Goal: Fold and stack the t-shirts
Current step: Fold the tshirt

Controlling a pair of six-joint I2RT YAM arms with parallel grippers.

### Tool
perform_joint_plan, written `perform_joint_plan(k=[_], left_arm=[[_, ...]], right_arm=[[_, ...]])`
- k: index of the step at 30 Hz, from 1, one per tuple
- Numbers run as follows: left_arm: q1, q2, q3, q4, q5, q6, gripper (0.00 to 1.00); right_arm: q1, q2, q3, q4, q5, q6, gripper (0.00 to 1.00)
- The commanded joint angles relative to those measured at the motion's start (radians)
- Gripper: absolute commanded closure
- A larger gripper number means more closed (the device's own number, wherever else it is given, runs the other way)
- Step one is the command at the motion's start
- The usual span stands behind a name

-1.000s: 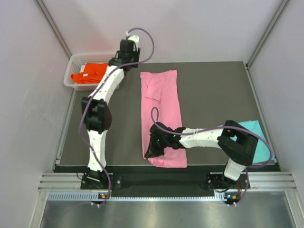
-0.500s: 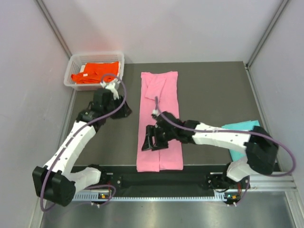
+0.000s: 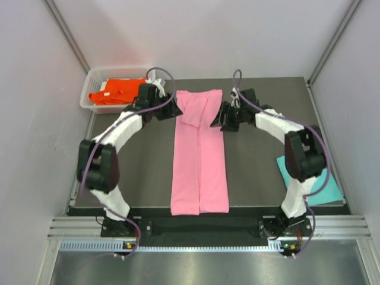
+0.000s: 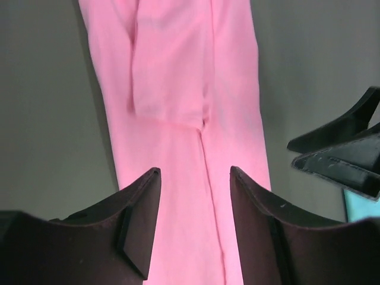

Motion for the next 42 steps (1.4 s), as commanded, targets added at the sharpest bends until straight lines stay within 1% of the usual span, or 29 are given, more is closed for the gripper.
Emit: perform_joint_plan(k=[1, 2, 3, 4, 5, 6, 7, 8, 9, 11, 15, 18, 19, 21, 23, 24, 26, 27, 28, 30, 31, 32, 33, 34, 35, 36, 38, 42], left_arm=[[0.046, 0.255, 0.245, 0.037, 0.083, 0.082, 0.45], [0.049, 0.308, 0.299, 0.031, 0.075, 0.095, 0.45], [0.052, 0.357, 0.350, 0.023, 0.061, 0.125, 0.44], [0.054, 0.398, 0.431, 0.026, 0.042, 0.139, 0.43], [0.054, 0.481, 0.467, 0.035, 0.011, 0.148, 0.42], [0.055, 0.519, 0.501, 0.043, 0.002, 0.156, 0.42], [0.063, 0.582, 0.563, 0.052, -0.005, 0.156, 0.41], [0.063, 0.607, 0.584, 0.066, -0.034, 0.158, 0.40], [0.064, 0.629, 0.596, 0.086, -0.043, 0.161, 0.40], [0.064, 0.672, 0.611, 0.156, -0.061, 0.155, 0.38], [0.069, 0.776, 0.688, 0.204, -0.091, 0.141, 0.37], [0.084, 0.819, 0.717, 0.232, -0.118, 0.086, 0.37], [0.089, 0.834, 0.711, 0.268, -0.114, 0.069, 0.37], [0.104, 0.866, 0.717, 0.326, -0.080, 0.010, 0.37], [0.115, 0.895, 0.743, 0.342, -0.055, -0.054, 0.39], [0.121, 0.915, 0.780, 0.344, -0.037, -0.066, 0.41], [0.129, 0.958, 0.811, 0.347, -0.006, -0.109, 0.44], [0.135, 0.980, 0.829, 0.359, 0.006, -0.128, 0.46], [0.139, 0.992, 0.838, 0.383, 0.027, -0.146, 0.51], [0.143, 1.014, 0.875, 0.402, 0.040, -0.186, 0.61], [0.143, 1.037, 0.892, 0.405, 0.041, -0.189, 0.68], [0.143, 1.050, 0.913, 0.405, 0.044, -0.197, 0.87], [0.143, 1.079, 0.959, 0.407, 0.046, -0.201, 0.92], [0.143, 1.095, 0.984, 0.410, 0.047, -0.209, 0.97], [0.141, 1.122, 1.033, 0.405, 0.046, -0.215, 1.00], [0.141, 1.130, 1.051, 0.405, 0.041, -0.215, 1.00], [0.140, 1.133, 1.065, 0.416, 0.019, -0.212, 1.00], [0.136, 1.112, 1.078, 0.428, -0.070, -0.182, 1.00]], right_arm=[[-0.121, 0.173, 0.213, 0.077, -0.123, -0.090, 0.39], [-0.138, 0.222, 0.320, 0.077, -0.135, -0.089, 0.38], [-0.152, 0.310, 0.370, 0.082, -0.154, -0.089, 0.36], [-0.163, 0.351, 0.416, 0.097, -0.168, -0.086, 0.35], [-0.177, 0.394, 0.521, 0.088, -0.160, -0.093, 0.34], [-0.180, 0.476, 0.577, 0.076, -0.160, -0.098, 0.32], [-0.185, 0.519, 0.633, 0.050, -0.163, -0.105, 0.32], [-0.185, 0.559, 0.739, 0.034, -0.154, -0.110, 0.31], [-0.188, 0.627, 0.781, 0.030, -0.149, -0.106, 0.30], [-0.194, 0.676, 0.851, 0.060, -0.142, -0.075, 0.29], [-0.203, 0.751, 0.870, 0.181, -0.108, -0.014, 0.30], [-0.206, 0.803, 0.905, 0.195, -0.087, 0.020, 0.35], [-0.206, 0.816, 0.919, 0.198, -0.087, 0.037, 0.35], [-0.205, 0.863, 0.970, 0.198, -0.073, 0.057, 0.40], [-0.208, 0.903, 1.017, 0.200, -0.062, 0.085, 0.44], [-0.208, 0.911, 1.025, 0.209, -0.050, 0.091, 0.46], [-0.209, 0.926, 1.031, 0.224, -0.034, 0.120, 0.51], [-0.208, 0.929, 1.033, 0.250, -0.034, 0.129, 0.51], [-0.209, 0.935, 1.034, 0.258, -0.031, 0.144, 0.53], [-0.209, 0.957, 1.048, 0.289, -0.028, 0.163, 0.68], [-0.209, 0.966, 1.057, 0.295, -0.027, 0.181, 0.75], [-0.211, 0.989, 1.083, 0.298, -0.022, 0.189, 0.90], [-0.211, 1.000, 1.099, 0.309, -0.018, 0.200, 0.96], [-0.211, 1.012, 1.131, 0.307, -0.013, 0.219, 1.00], [-0.211, 1.029, 1.145, 0.338, 0.002, 0.229, 1.00], [-0.212, 1.034, 1.155, 0.347, 0.010, 0.238, 1.00], [-0.214, 1.037, 1.166, 0.358, 0.035, 0.255, 1.00], [-0.224, 1.041, 1.191, 0.414, 0.071, 0.286, 1.00]])
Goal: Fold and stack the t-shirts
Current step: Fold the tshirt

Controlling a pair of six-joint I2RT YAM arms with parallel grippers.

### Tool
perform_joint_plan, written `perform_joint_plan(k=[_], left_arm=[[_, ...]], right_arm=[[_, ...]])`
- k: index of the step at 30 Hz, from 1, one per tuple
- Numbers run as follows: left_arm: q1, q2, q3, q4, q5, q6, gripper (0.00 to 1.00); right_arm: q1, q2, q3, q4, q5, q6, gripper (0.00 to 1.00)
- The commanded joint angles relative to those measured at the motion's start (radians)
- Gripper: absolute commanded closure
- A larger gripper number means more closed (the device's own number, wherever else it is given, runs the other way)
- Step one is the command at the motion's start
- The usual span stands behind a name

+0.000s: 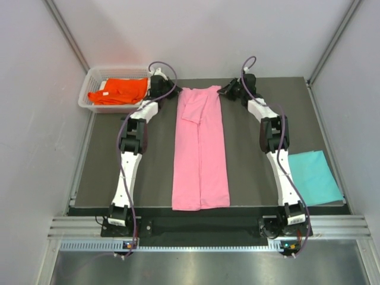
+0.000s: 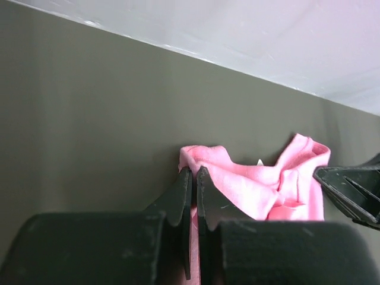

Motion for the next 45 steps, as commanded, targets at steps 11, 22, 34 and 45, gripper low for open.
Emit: perform_joint_plan(k=[11, 22, 34, 45], left_arm=[[0.007, -0.171, 0.056, -0.119, -0.071, 0.180, 0.39], [-0.148, -0.881, -0.663, -0.416, -0.215, 0.374, 0.40], [-0.358, -1.406, -1.300, -0.814, -0.186, 0.124, 0.48], [-0.429, -1.576, -1.643, -0.770, -0.097, -0.151, 0.49]], right_arm=[[-0.086, -0.171, 0.025, -0.214, 0.011, -0.054, 0.35], [-0.112, -0.731, -0.497, -0.874, 0.265, -0.484, 0.18], [0.124, -1.376, -1.404, -0.766, 0.099, -0.538, 0.31], [0.279, -1.654, -1.916, -0.376, -0.123, -0.230, 0.44]])
